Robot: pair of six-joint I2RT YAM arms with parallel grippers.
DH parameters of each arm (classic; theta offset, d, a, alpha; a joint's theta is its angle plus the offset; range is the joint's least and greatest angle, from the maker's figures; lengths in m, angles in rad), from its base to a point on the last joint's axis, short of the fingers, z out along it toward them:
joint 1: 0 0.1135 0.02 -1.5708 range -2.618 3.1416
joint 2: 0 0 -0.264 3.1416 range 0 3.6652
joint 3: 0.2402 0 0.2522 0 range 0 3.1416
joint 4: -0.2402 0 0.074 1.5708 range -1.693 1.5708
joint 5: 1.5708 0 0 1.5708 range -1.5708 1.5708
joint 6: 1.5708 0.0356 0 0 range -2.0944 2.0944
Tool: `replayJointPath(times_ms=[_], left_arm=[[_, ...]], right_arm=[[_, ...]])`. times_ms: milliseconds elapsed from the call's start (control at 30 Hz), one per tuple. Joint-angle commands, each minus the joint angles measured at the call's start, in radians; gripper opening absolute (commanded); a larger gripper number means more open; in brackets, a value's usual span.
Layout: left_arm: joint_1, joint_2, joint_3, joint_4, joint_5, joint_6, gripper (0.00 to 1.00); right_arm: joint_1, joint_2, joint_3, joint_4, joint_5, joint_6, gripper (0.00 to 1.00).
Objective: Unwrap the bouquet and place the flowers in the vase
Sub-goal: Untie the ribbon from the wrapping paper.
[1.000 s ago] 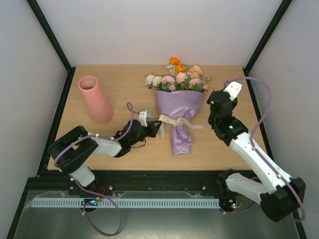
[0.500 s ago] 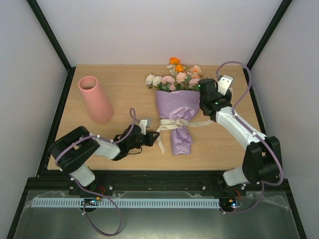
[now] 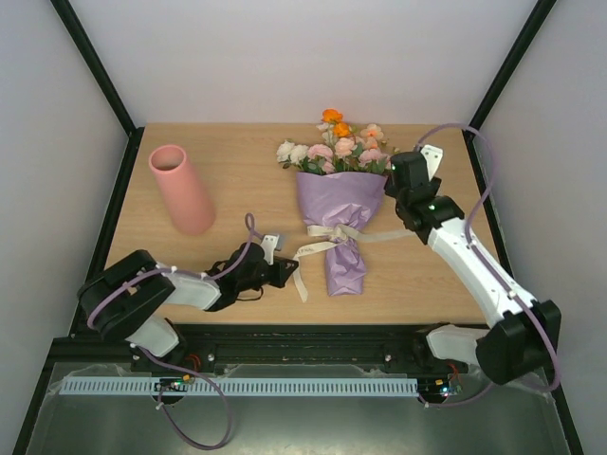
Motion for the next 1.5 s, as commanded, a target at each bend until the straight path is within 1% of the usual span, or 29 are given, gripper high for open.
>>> replayJointPath(times_ms=[0,100,167,300,400,467,633,733,833,967,1067,1167,1367,1467], left_arm=[[-0.004,-0.098,-0.017,-0.046,-0.045,0.006,0.02],[-0.003,-0.178,-0.014,-0.098,-0.081,-0.002,0.02],[-0.004,-0.24,-0.008,-0.144,-0.107,-0.008,0.02],[-0.003,-0.411,0.04,-0.299,-0.189,-0.003,0.02],[-0.003,-0.53,0.088,-0.417,-0.253,0.015,0.02],[0.0,-0.586,0.144,-0.526,-0.309,0.026,0.02],[0.009,-0.673,0.291,-0.734,-0.406,0.059,0.02],[0.012,-0.709,0.379,-0.831,-0.472,0.087,0.02],[0.027,-0.724,0.47,-0.945,-0.559,0.097,0.02],[0.05,-0.73,0.57,-1.111,-0.662,0.079,0.02],[0.052,-0.755,0.623,-1.209,-0.732,0.078,0.02],[0.053,-0.807,0.637,-1.259,-0.794,0.089,0.02],[0.054,-0.88,0.682,-1.366,-0.859,0.099,0.02],[0.054,-0.901,0.718,-1.431,-0.915,0.099,0.02]], right_arm=[[0.055,-0.072,-0.09,-0.072,-0.27,0.019,0.67],[0.12,-0.114,-0.201,-0.047,-0.333,0.036,0.7],[0.131,-0.14,-0.281,0.005,-0.408,0.047,0.7],[0.132,-0.176,-0.398,0.097,-0.509,0.067,0.68],[0.133,-0.19,-0.461,0.138,-0.519,0.068,0.64],[0.135,-0.19,-0.504,0.167,-0.537,0.06,0.63],[0.147,-0.153,-0.547,0.26,-0.574,0.083,0.62],[0.148,-0.106,-0.558,0.3,-0.574,0.074,0.65],[0.148,-0.051,-0.562,0.345,-0.606,0.059,0.67],[0.148,-0.011,-0.577,0.398,-0.648,0.039,0.66],[0.148,0.009,-0.597,0.419,-0.648,0.021,0.62],[0.147,0.03,-0.615,0.448,-0.672,0.014,0.58],[0.156,0.06,-0.635,0.534,-0.749,0.034,0.41],[0.172,0.079,-0.635,0.57,-0.769,0.044,0.38]])
